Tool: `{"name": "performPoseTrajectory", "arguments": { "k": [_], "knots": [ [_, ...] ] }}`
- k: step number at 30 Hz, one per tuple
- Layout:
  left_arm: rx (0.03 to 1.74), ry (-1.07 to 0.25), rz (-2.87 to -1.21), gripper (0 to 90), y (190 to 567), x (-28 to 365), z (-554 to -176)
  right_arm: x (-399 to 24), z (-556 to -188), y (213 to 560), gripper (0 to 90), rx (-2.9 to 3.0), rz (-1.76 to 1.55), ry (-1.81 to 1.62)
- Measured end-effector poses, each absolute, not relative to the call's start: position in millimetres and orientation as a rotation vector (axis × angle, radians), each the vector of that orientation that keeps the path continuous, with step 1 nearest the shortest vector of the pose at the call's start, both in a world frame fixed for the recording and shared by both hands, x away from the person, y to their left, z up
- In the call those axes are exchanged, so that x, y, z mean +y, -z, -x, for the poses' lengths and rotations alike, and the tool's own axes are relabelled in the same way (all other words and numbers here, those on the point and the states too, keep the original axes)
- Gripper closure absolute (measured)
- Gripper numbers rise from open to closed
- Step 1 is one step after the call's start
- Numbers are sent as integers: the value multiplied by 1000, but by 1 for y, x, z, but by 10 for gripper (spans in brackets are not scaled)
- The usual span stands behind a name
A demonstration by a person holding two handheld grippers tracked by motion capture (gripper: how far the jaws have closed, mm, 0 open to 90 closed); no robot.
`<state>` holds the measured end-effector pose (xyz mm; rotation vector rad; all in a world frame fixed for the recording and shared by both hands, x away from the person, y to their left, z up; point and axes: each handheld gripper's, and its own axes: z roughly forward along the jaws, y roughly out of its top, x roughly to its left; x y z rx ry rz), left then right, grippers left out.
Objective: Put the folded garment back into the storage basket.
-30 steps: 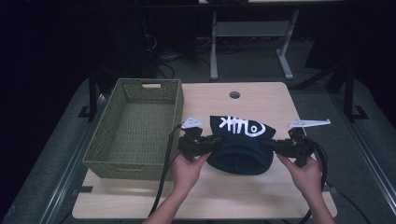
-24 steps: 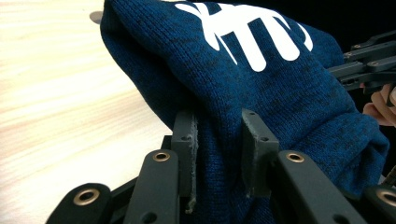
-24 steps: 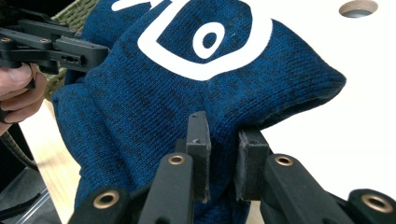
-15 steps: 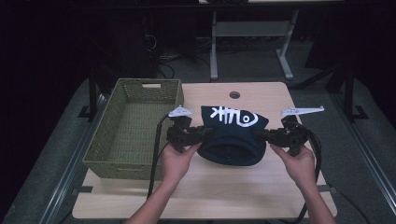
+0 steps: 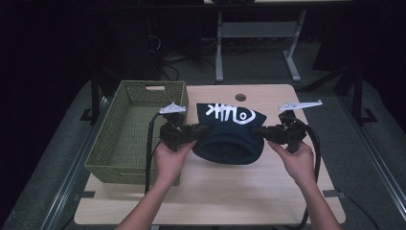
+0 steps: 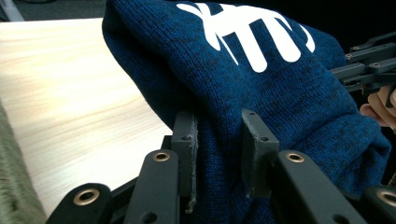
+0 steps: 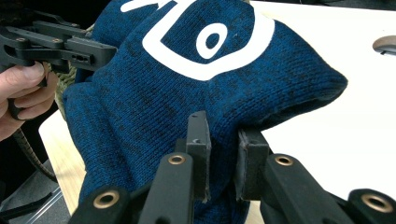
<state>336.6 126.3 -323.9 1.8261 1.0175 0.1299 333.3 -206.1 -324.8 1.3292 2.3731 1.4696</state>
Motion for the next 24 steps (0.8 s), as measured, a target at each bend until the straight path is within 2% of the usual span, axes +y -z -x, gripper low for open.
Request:
{"name": "performPoseTrajectory", "arguments": {
  "k": [24],
  "knots": [
    [1041, -157, -1808, 704, 306, 174, -345, -159, -356, 305, 783, 2413, -1253, -1493]
  ]
}}
